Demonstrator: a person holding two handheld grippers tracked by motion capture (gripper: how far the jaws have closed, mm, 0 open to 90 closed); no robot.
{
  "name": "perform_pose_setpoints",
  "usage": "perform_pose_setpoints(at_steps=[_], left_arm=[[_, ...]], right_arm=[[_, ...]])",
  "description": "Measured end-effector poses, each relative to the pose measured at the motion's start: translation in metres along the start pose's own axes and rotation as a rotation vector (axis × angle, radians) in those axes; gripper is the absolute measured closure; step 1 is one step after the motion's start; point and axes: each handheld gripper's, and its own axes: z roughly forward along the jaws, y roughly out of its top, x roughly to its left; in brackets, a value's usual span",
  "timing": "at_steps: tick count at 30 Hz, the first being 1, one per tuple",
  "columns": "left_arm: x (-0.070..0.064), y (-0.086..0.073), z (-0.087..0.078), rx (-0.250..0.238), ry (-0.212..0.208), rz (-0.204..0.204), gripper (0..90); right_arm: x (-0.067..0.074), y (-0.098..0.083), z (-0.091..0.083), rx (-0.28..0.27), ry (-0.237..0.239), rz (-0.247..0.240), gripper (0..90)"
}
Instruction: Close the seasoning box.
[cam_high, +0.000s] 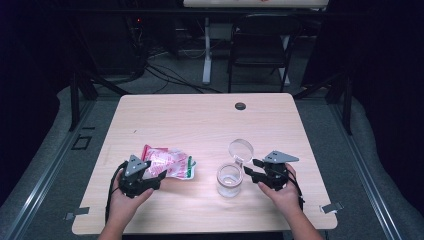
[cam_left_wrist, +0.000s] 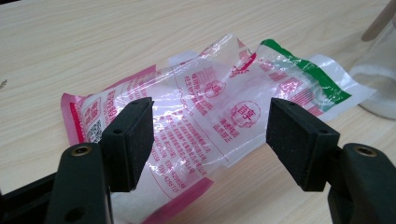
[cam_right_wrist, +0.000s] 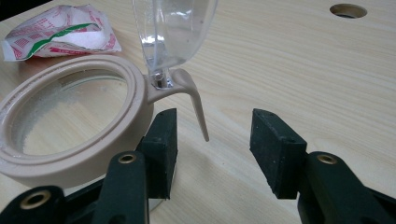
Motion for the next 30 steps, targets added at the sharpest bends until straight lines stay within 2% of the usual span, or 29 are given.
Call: perform_pose_setpoints(at_steps=[5,11,16,21,24,30], left_arm=[[-0.002,-0.001,0.002,0.014,0.003,0.017,31.7],[-0.007,-0.002,0.005,0.030,0.012,0.063,30.4],[-0.015,-0.002,0.010,0.049,0.005,0.131,28.0],[-0.023,-0.003,0.016,0.089,0.039,0.207,27.9],[-0.027,-0.004,0.018,0.094,0.058,0.226,27.4],[-0.028,-0.005,0.021,0.108,0.044,0.243,27.6]], right_arm=[[0.001,-0.001,0.001,-0.006,0.004,0.006,51.3],[0.001,0.000,0.001,-0.005,0.003,0.006,51.2],[0.000,-0.001,0.001,-0.003,0.002,0.005,51.0],[0.000,-0.001,0.001,-0.006,0.002,0.004,50.9],[0.001,-0.001,0.000,-0.007,0.002,0.006,50.9],[0.001,-0.002,0.000,-0.006,-0.002,-0.001,50.4]])
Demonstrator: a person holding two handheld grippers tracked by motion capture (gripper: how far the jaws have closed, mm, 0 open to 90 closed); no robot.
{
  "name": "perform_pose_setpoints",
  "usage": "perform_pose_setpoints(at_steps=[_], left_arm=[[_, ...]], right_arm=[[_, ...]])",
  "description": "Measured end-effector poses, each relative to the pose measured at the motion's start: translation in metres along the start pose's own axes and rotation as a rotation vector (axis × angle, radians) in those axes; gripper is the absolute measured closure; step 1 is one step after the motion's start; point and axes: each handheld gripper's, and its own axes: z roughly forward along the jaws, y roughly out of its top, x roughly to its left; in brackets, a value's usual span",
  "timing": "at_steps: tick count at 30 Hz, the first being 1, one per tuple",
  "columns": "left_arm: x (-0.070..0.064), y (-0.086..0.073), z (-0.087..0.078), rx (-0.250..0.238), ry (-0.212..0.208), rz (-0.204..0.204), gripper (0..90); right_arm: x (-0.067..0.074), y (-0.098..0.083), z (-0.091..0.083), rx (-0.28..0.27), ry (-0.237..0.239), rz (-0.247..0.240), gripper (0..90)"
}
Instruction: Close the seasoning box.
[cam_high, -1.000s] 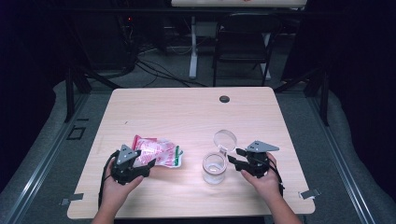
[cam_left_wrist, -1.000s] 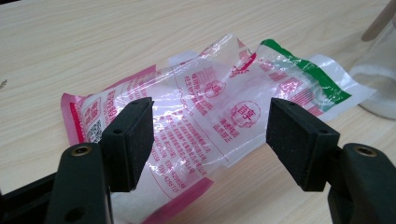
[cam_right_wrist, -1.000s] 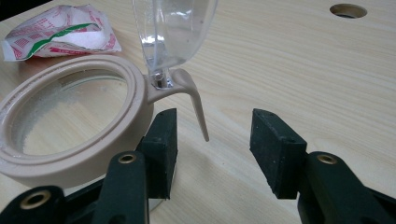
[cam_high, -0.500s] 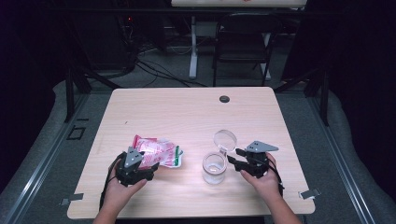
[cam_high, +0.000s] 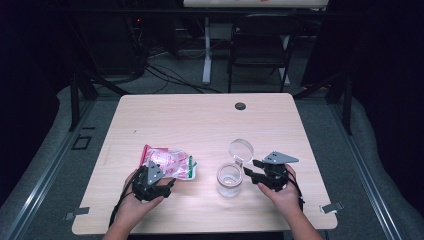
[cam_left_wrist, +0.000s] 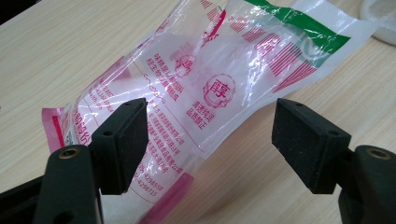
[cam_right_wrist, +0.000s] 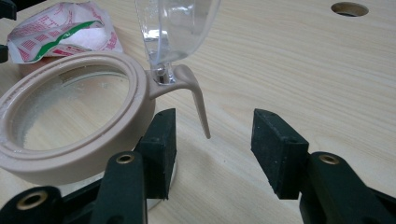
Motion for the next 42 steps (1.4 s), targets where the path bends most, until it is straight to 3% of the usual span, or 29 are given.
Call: perform_pose_setpoints(at_steps=[3,7,11,18,26,31,33,42], left_arm=[[-0.002,0.001,0.001,0.009,-0.010,0.023,27.6],[-0.005,0.002,0.007,0.041,0.046,0.050,28.9],[-0.008,0.004,0.010,0.047,0.058,0.086,34.2],[-0.011,0.007,0.019,0.071,0.115,0.152,40.9],[-0.008,0.008,0.027,0.075,0.131,0.121,44.6],[-0.006,0.009,0.034,0.093,0.156,0.134,45.8],[-0.006,0.011,0.036,0.094,0.159,0.115,46.1],[-0.002,0.014,0.043,0.103,0.140,0.080,46.1]], right_arm=[[-0.001,-0.001,-0.002,-0.005,0.002,0.007,50.4],[-0.002,-0.002,-0.003,-0.013,-0.006,0.012,50.4],[-0.002,-0.003,-0.005,-0.004,-0.009,0.004,50.4],[-0.002,-0.006,-0.011,-0.017,-0.024,0.008,50.1],[-0.002,-0.009,-0.013,-0.010,-0.029,0.005,49.9],[-0.002,-0.011,-0.016,-0.020,-0.039,0.005,49.8],[-0.002,-0.012,-0.018,-0.024,-0.045,0.004,49.8],[-0.003,-0.017,-0.024,-0.023,-0.059,0.010,49.5]])
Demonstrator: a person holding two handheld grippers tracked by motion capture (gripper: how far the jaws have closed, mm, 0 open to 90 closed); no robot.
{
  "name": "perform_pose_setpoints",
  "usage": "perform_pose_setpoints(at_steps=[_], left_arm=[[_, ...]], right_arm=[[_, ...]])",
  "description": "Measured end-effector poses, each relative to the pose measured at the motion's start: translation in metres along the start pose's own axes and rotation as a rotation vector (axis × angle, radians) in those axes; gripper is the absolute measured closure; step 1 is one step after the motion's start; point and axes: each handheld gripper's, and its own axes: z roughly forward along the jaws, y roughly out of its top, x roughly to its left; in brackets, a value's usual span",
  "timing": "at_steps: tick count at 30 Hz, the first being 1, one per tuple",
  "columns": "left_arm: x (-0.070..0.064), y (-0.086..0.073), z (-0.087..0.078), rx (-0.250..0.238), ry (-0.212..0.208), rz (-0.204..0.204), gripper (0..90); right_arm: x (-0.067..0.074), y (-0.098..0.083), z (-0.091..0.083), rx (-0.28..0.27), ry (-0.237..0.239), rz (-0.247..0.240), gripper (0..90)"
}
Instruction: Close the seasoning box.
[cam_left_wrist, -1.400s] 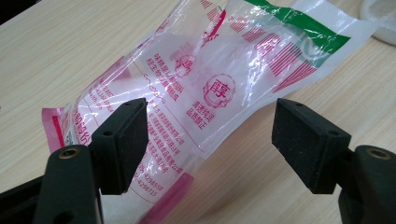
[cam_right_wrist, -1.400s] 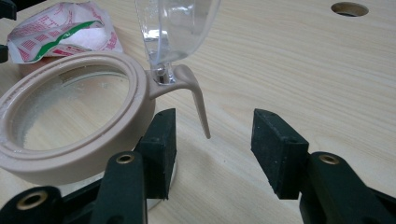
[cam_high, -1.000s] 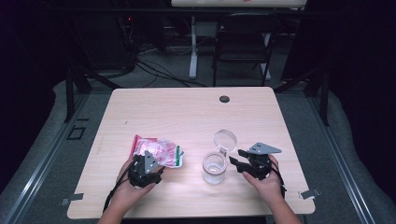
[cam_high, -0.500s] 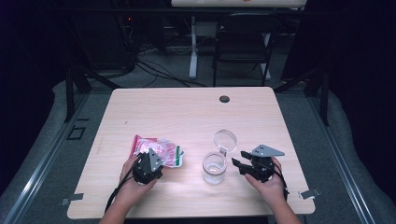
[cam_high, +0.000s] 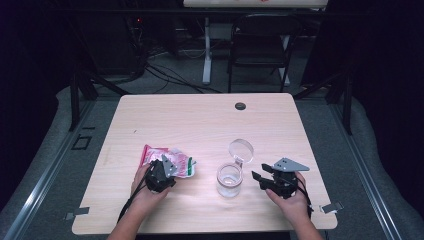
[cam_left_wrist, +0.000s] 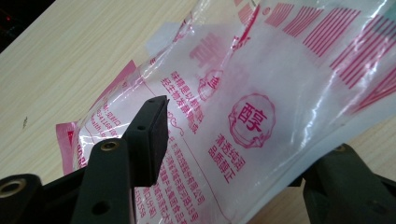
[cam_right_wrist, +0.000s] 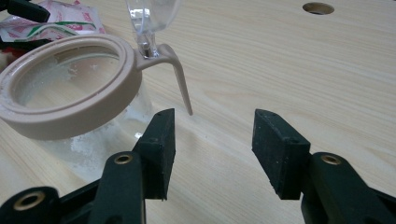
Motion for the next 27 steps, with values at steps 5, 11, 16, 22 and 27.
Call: perform_pose_setpoints(at_steps=[5,11,16,22,27], left_arm=[[0.002,0.001,0.004,0.005,0.000,-0.023,49.9],[0.005,0.004,0.006,0.011,0.007,-0.048,57.9],[0.010,0.004,0.008,0.002,-0.002,-0.082,66.0],[0.014,0.003,0.009,-0.014,-0.039,-0.146,74.2],[0.018,0.003,0.007,-0.014,-0.069,-0.176,81.5]], right_arm=[[-0.002,-0.003,-0.004,0.002,-0.010,0.006,49.4],[-0.002,-0.004,-0.007,0.002,-0.021,0.009,49.3],[-0.003,-0.005,-0.009,-0.003,-0.029,0.016,49.2],[-0.004,-0.006,-0.009,-0.002,-0.025,0.014,49.2],[-0.004,-0.006,-0.009,0.002,-0.027,0.013,49.2]])
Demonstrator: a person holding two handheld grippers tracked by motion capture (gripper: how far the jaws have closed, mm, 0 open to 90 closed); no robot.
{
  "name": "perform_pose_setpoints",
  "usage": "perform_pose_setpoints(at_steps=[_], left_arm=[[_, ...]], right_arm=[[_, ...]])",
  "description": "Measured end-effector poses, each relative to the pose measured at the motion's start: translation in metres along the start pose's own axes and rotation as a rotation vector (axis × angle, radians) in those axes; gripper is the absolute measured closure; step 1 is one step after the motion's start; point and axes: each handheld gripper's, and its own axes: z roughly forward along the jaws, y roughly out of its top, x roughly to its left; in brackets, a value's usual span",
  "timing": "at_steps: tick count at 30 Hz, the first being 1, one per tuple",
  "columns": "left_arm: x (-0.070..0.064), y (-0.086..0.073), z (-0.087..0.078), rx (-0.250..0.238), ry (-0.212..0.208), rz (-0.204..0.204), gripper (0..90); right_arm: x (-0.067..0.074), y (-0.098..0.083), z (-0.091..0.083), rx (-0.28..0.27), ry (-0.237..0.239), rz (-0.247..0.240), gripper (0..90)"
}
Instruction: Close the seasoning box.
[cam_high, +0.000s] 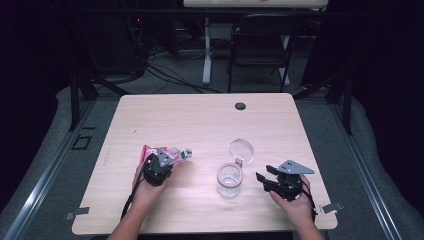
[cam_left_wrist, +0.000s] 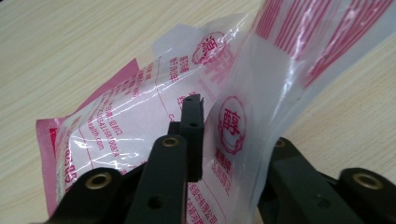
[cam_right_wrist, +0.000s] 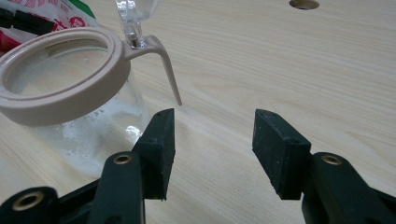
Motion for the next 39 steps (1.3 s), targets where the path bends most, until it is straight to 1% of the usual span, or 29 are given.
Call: perform_pose_setpoints(at_steps=[4,10,16,19,20,26,31,32,33,36,37,39], left_arm=[[0.004,0.000,-0.002,-0.007,-0.017,-0.037,85.0],[0.009,0.001,-0.008,-0.025,-0.046,-0.079,89.2],[0.014,0.000,-0.015,-0.052,-0.055,-0.107,90.0],[0.017,0.000,-0.018,-0.059,-0.061,-0.113,90.0],[0.017,0.000,-0.019,-0.060,-0.064,-0.123,90.0],[0.021,-0.001,-0.026,-0.070,-0.064,-0.129,90.0],[0.026,-0.002,-0.033,-0.090,-0.059,-0.149,90.0],[0.026,-0.002,-0.035,-0.096,-0.057,-0.160,90.0],[0.028,-0.002,-0.036,-0.098,-0.060,-0.163,90.0],[0.031,-0.003,-0.041,-0.108,-0.053,-0.174,90.0],[0.033,-0.003,-0.042,-0.107,-0.050,-0.171,90.0],[0.035,-0.003,-0.045,-0.117,-0.048,-0.180,90.0]], right_arm=[[0.001,0.000,0.001,-0.002,0.001,-0.003,49.2],[0.001,0.000,0.001,-0.003,0.001,-0.002,49.2],[0.001,0.000,0.001,0.001,0.001,-0.004,49.2],[0.001,0.000,0.001,0.003,0.003,-0.002,49.1],[0.001,0.000,0.001,0.003,0.003,-0.003,49.1],[0.001,-0.001,0.001,0.005,0.003,-0.002,49.0],[0.001,-0.001,0.001,0.004,0.004,0.001,48.9],[0.001,-0.001,0.001,0.004,0.005,0.001,49.0],[0.001,-0.001,0.001,0.004,0.005,0.001,48.9],[0.001,-0.001,0.001,0.006,0.005,-0.002,48.9],[0.001,-0.001,0.001,0.004,0.004,0.001,48.9],[0.001,-0.001,0.001,0.004,0.003,0.000,48.9]])
